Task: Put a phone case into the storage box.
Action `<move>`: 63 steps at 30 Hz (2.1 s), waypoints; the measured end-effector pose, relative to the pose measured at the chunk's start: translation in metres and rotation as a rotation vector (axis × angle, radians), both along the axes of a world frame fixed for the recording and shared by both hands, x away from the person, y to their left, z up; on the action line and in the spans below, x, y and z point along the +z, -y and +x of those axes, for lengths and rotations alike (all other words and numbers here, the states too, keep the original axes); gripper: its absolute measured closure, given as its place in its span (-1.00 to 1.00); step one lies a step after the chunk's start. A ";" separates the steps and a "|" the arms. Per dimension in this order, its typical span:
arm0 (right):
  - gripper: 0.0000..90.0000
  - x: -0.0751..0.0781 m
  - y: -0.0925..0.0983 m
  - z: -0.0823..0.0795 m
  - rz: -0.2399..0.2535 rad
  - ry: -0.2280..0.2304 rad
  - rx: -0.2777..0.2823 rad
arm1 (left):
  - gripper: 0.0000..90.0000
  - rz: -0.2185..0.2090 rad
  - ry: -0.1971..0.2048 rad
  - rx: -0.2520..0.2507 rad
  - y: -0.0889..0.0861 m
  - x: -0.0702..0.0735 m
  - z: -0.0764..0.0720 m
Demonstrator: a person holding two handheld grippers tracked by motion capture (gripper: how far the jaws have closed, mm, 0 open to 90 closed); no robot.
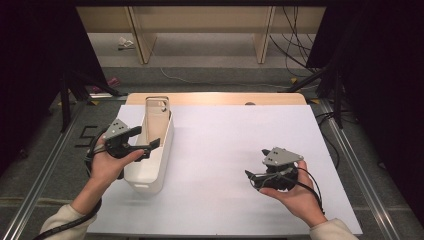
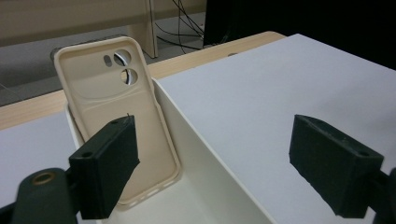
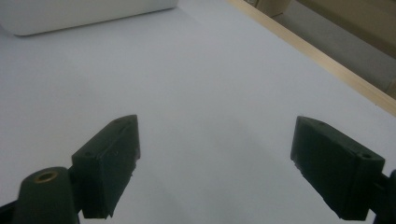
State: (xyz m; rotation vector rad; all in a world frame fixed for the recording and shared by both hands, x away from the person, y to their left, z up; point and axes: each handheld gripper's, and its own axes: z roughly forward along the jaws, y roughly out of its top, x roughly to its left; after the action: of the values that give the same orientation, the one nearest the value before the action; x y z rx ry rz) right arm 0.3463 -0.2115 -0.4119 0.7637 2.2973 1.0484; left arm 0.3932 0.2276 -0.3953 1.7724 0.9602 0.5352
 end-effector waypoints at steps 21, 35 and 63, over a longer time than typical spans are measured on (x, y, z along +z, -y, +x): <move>-0.63 0.001 0.000 -0.001 0.003 0.000 0.002 | -0.67 0.014 0.028 -0.066 0.012 -0.008 -0.022; -0.63 0.002 0.001 -0.001 0.010 0.001 0.001 | -0.78 0.024 0.030 -0.089 0.013 -0.012 -0.033; -0.63 0.002 0.022 -0.009 0.045 -0.014 -0.033 | -0.92 0.030 0.041 -0.103 0.008 -0.026 -0.049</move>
State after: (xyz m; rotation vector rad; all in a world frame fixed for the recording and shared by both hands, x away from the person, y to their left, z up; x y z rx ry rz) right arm 0.3373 -0.2331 -0.4098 0.8257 2.2719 1.0868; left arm 0.3438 0.2196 -0.4213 1.8196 0.8318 0.5205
